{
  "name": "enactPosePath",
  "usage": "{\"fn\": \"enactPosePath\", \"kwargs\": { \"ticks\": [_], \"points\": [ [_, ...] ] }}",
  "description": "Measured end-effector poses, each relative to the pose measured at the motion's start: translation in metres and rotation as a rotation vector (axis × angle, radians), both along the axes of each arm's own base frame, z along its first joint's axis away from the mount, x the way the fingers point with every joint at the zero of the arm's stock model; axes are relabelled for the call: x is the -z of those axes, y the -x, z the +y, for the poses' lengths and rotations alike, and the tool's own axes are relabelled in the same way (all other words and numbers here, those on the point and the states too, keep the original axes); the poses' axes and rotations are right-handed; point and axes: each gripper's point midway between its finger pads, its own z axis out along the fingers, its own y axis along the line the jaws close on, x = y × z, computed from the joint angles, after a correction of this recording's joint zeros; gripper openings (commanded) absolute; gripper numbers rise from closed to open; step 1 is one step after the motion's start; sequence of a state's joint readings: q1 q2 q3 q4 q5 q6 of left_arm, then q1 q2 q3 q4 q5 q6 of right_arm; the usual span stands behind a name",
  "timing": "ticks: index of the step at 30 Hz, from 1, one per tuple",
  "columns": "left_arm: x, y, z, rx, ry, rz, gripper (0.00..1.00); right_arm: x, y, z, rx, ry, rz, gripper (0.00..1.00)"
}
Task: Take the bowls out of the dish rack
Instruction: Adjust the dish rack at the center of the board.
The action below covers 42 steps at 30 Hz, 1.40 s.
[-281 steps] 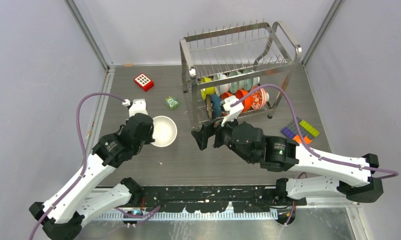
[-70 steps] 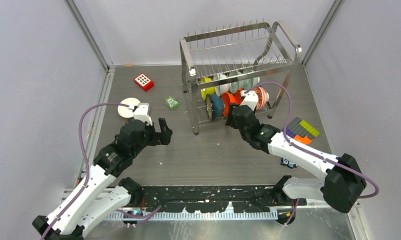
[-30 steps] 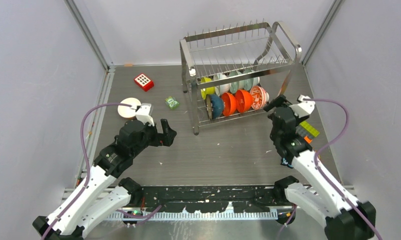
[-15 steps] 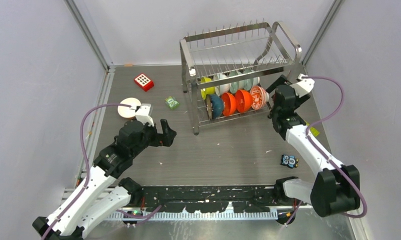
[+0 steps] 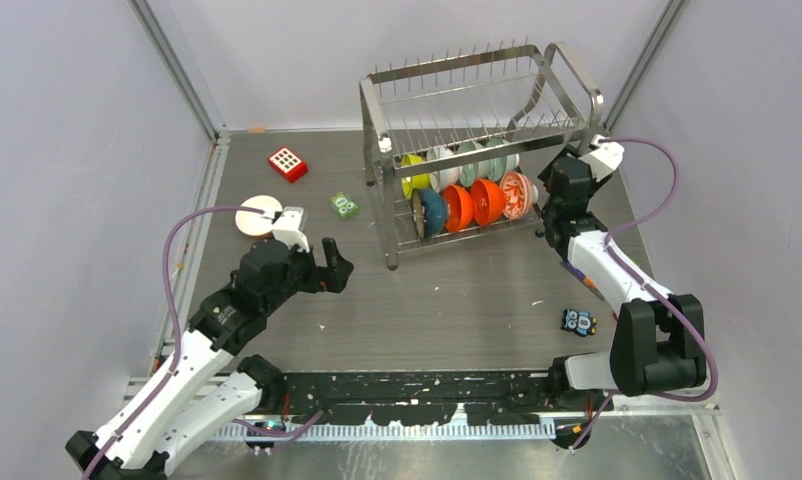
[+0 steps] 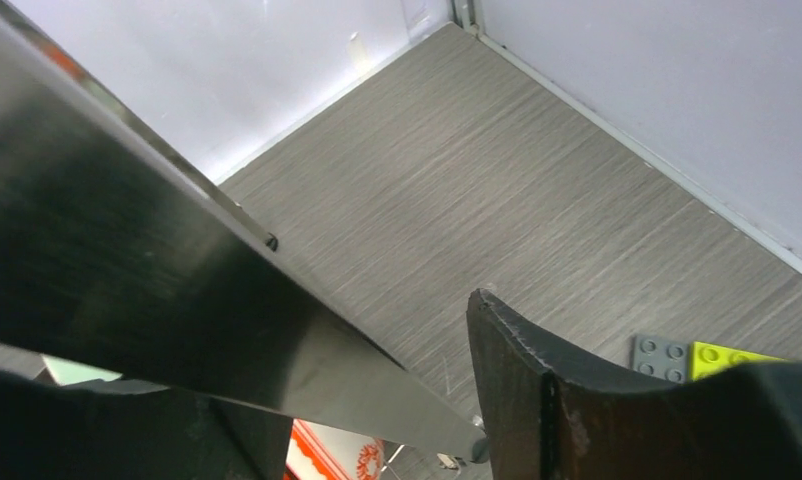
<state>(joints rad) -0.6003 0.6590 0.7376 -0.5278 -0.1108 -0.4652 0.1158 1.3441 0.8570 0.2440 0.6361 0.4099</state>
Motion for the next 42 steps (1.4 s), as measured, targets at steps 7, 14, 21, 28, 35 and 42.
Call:
{"fn": "enactPosePath", "kwargs": {
  "ticks": [7, 14, 21, 28, 35, 42],
  "points": [
    [0.004, -0.001, -0.001, 0.000, -0.010, 0.015, 0.96, -0.004, -0.005, 0.007, -0.039, -0.014, -0.019, 0.44],
    [0.005, -0.001, -0.001, 0.000, -0.010, 0.016, 0.96, -0.002, -0.003, 0.008, -0.061, 0.020, 0.010, 0.29],
    [0.001, 0.000, 0.000, 0.000, -0.002, 0.003, 0.96, -0.002, 0.008, 0.009, -0.082, 0.026, 0.036, 0.21],
    [0.001, 0.000, 0.000, 0.000, -0.002, 0.003, 0.96, -0.001, 0.030, 0.021, -0.100, 0.028, 0.078, 0.20],
    [0.001, 0.000, 0.000, 0.000, -0.002, 0.003, 0.96, 0.001, 0.059, 0.039, -0.077, 0.024, 0.112, 0.22],
    [-0.001, 0.000, 0.000, -0.001, 0.002, -0.002, 0.96, 0.003, 0.080, 0.066, -0.090, 0.007, 0.125, 0.22]
  ]
}}
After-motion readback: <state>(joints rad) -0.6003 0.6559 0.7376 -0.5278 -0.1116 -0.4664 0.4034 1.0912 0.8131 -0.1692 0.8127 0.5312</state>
